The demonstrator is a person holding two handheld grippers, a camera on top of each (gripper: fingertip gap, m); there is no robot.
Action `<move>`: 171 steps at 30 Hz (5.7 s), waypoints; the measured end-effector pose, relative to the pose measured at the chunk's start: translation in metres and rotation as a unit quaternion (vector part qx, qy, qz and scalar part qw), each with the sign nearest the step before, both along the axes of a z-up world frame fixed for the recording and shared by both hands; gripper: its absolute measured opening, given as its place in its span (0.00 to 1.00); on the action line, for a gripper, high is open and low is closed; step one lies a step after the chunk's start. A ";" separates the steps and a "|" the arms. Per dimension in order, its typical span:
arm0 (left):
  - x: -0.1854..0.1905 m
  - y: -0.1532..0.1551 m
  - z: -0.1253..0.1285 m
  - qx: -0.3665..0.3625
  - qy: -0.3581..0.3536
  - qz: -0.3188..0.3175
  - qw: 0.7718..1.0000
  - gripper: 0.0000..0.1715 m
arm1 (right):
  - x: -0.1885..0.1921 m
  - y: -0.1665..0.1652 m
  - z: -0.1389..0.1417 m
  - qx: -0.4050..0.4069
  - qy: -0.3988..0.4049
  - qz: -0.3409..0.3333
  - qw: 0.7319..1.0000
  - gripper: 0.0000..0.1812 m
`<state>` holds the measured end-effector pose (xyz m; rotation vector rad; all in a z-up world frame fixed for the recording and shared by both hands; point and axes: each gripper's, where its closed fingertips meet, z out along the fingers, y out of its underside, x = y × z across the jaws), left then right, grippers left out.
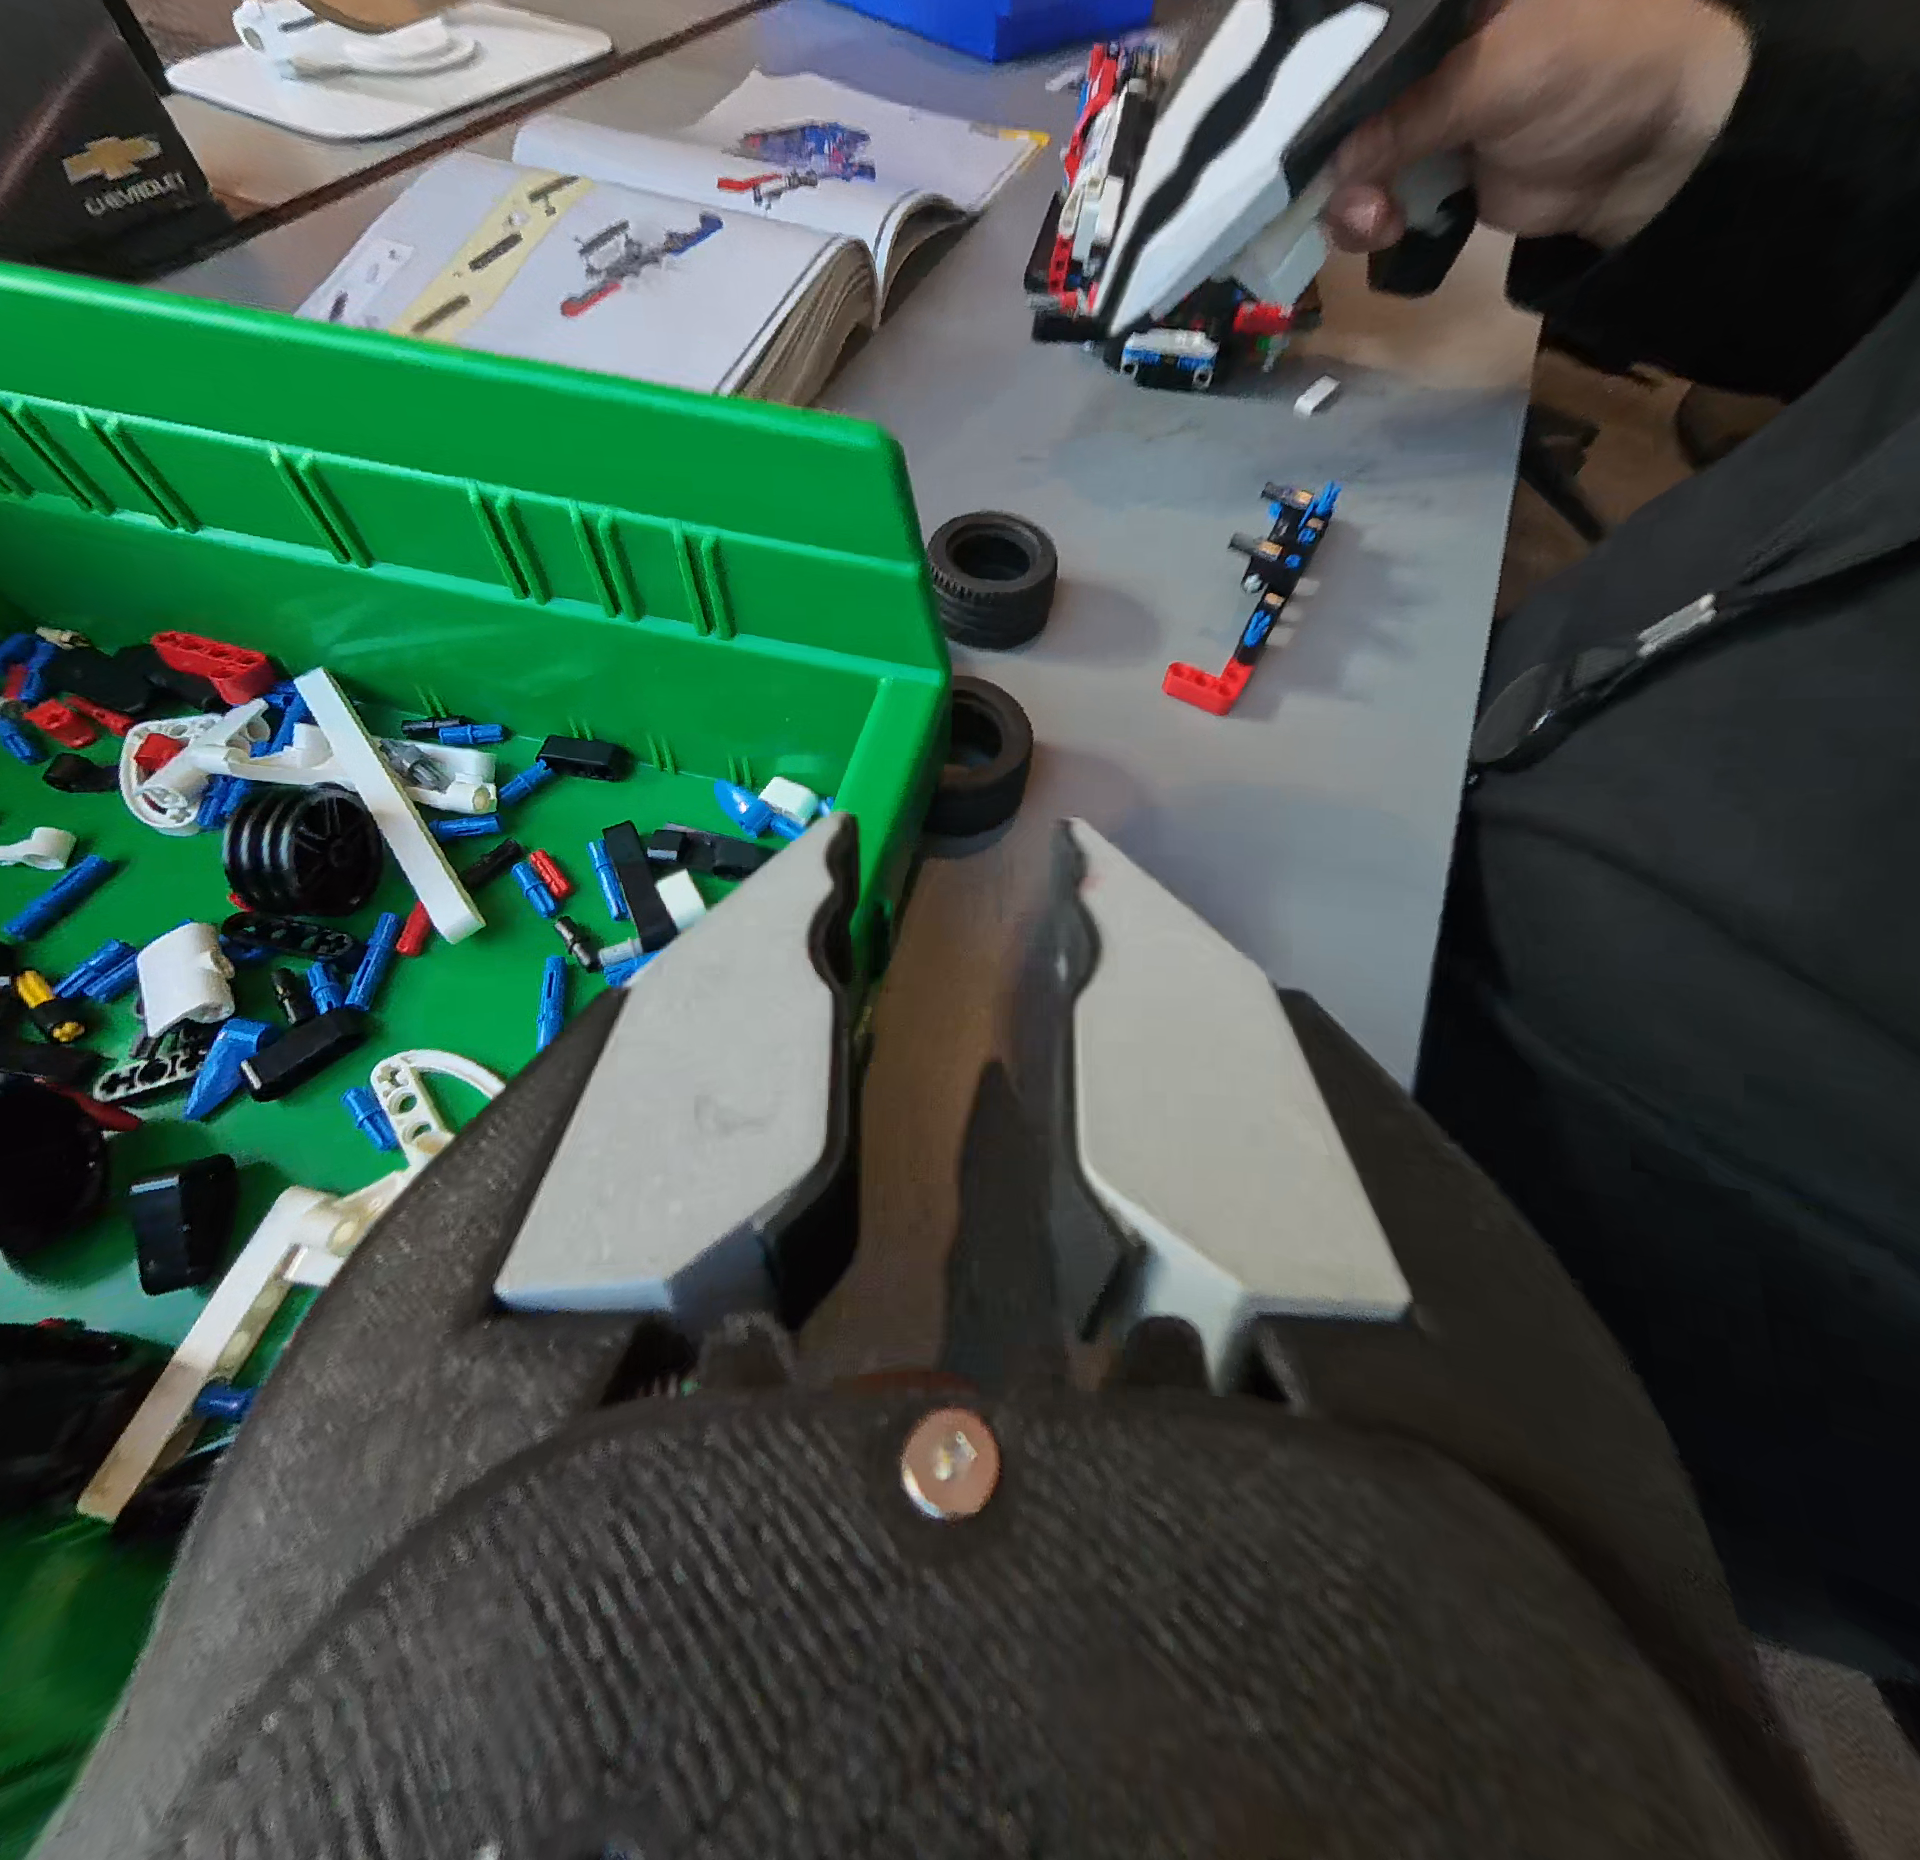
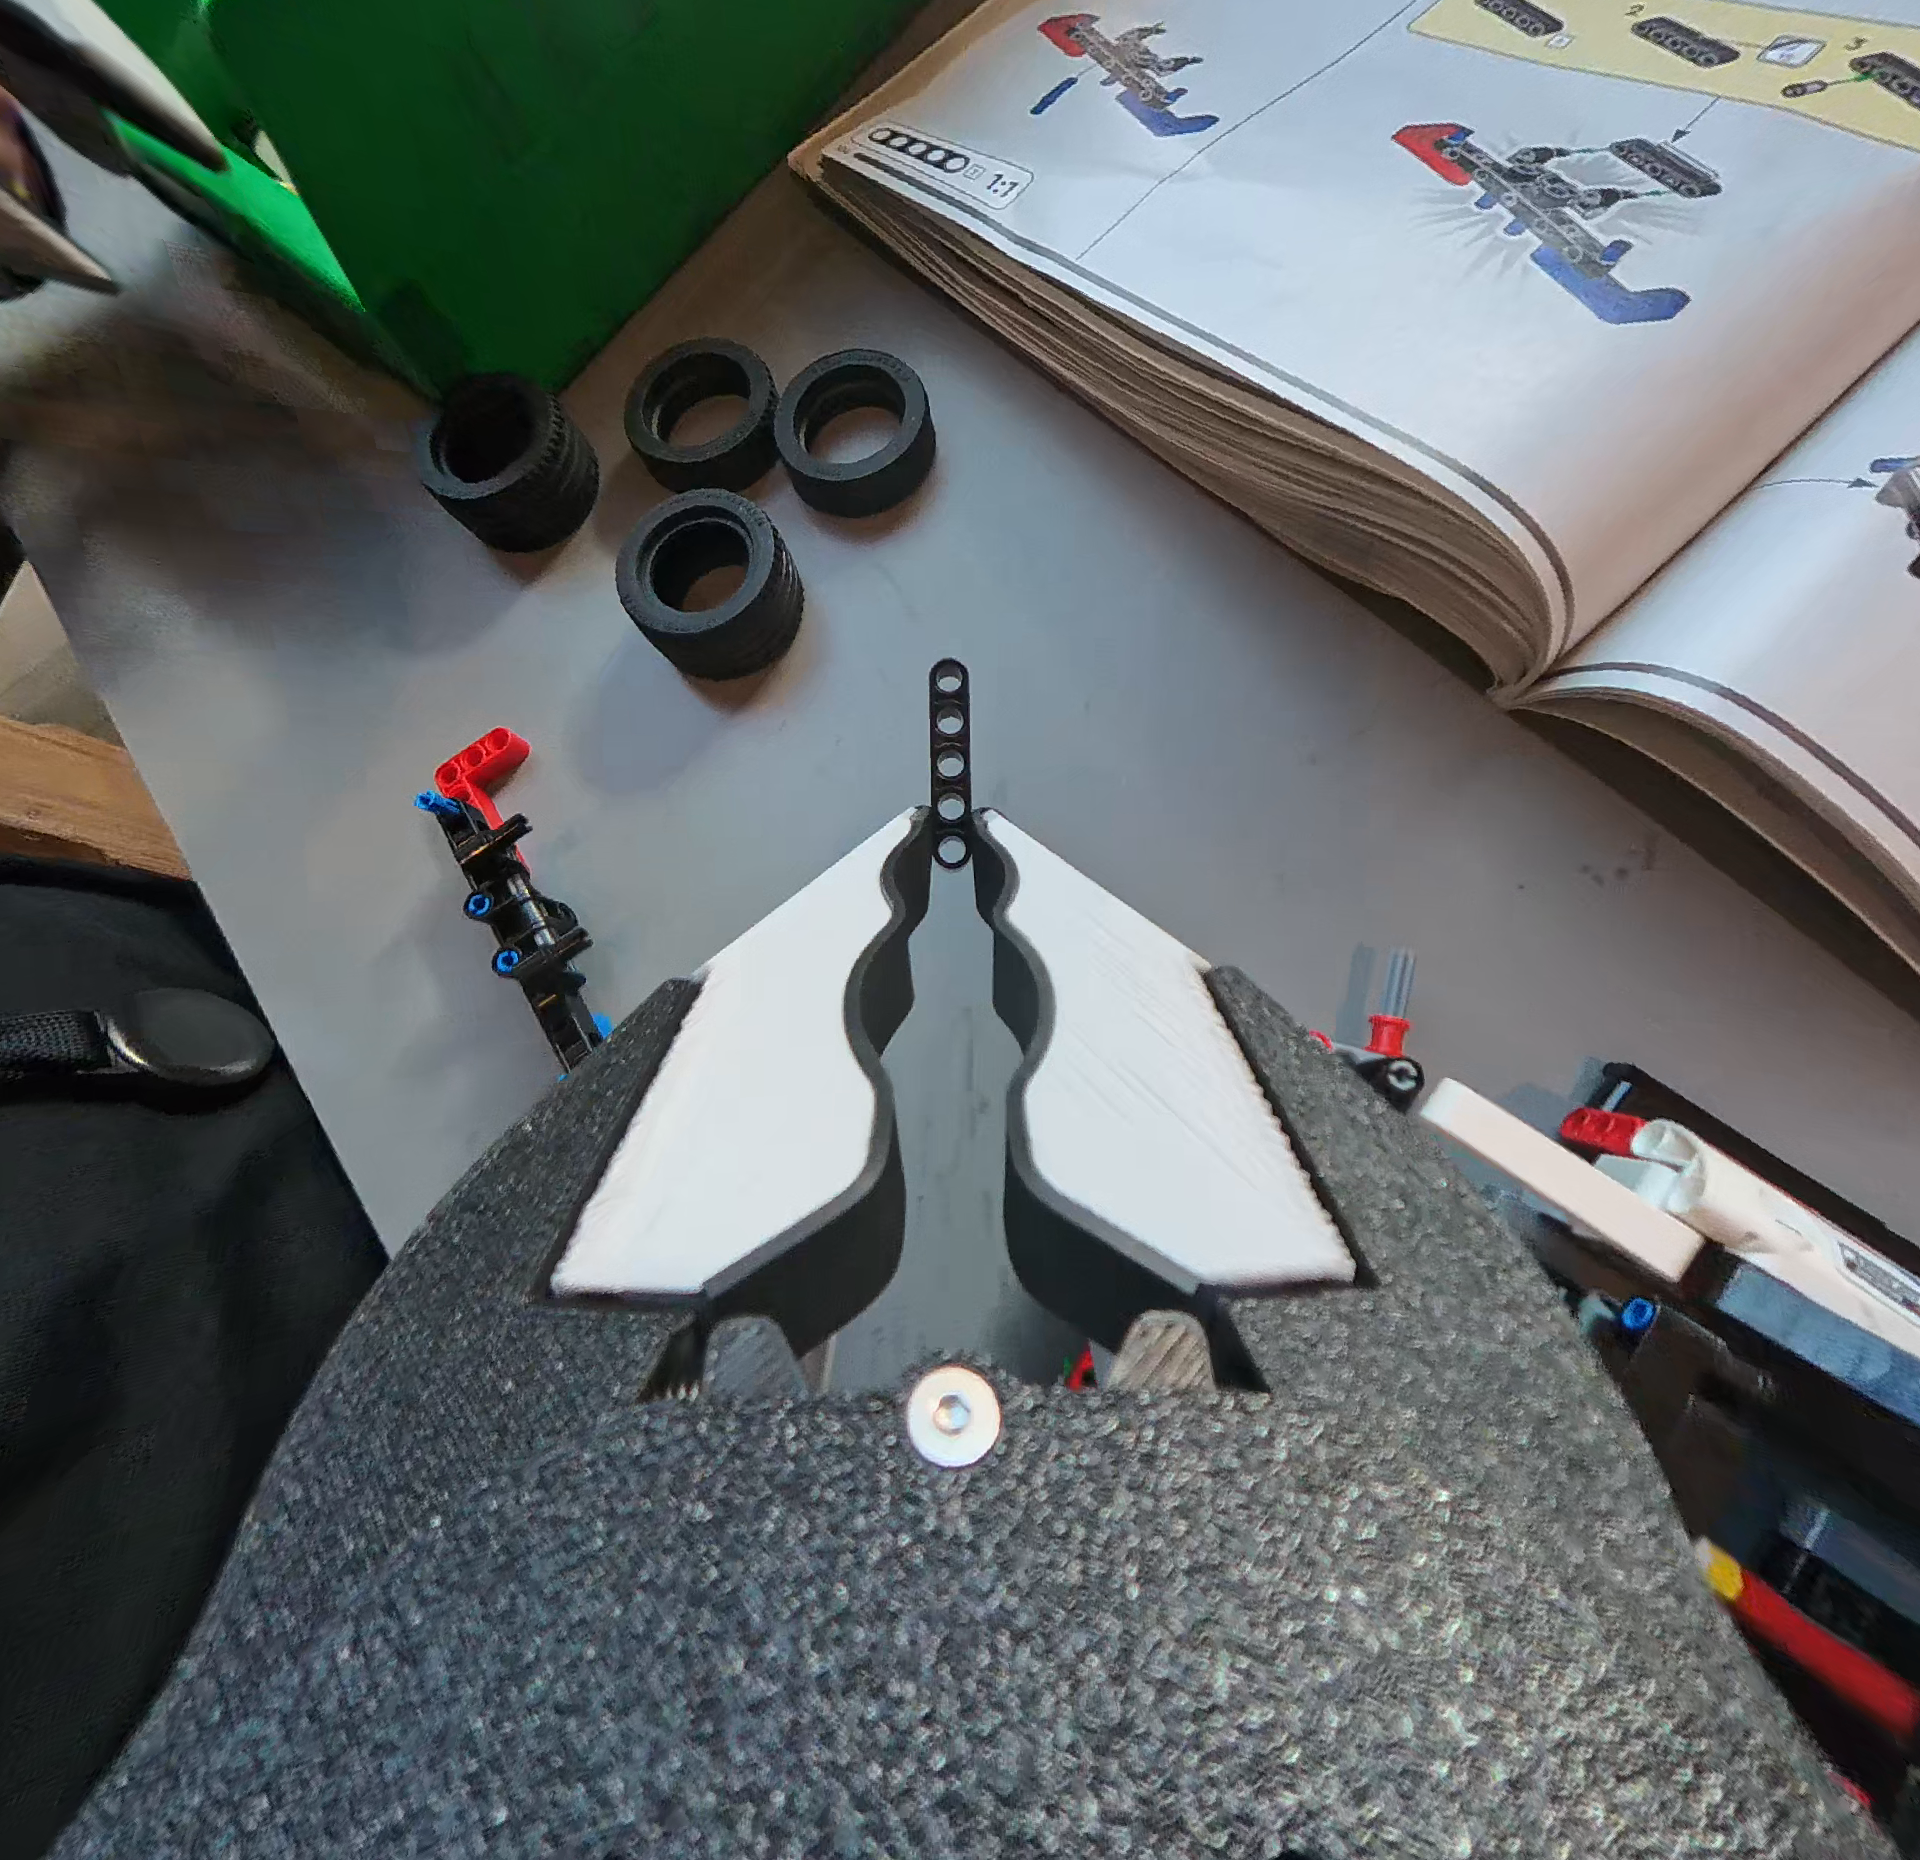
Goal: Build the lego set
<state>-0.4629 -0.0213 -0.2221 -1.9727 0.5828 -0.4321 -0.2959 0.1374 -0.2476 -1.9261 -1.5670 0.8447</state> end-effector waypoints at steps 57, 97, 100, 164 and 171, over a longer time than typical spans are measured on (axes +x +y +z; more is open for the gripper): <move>0.174 0.113 0.014 0.105 0.300 -0.212 0.924 0.23 | 0.029 -0.054 0.051 -0.289 0.113 0.196 0.930 0.04; 0.139 0.111 -0.016 0.037 0.297 -0.100 0.949 0.21 | -0.003 -0.049 0.013 -0.265 0.003 0.149 0.953 0.04; 0.153 0.116 -0.014 0.068 0.320 -0.141 0.934 0.21 | 0.002 -0.052 0.015 -0.286 -0.003 0.160 0.945 0.04; 0.115 0.048 -0.008 -0.031 0.027 -0.038 0.998 0.34 | 0.005 -0.035 -0.041 0.092 -0.136 0.223 0.961 0.04; 0.105 0.036 -0.021 -0.023 0.005 -0.017 1.000 0.38 | 0.019 -0.033 -0.018 0.098 -0.108 0.213 0.966 0.08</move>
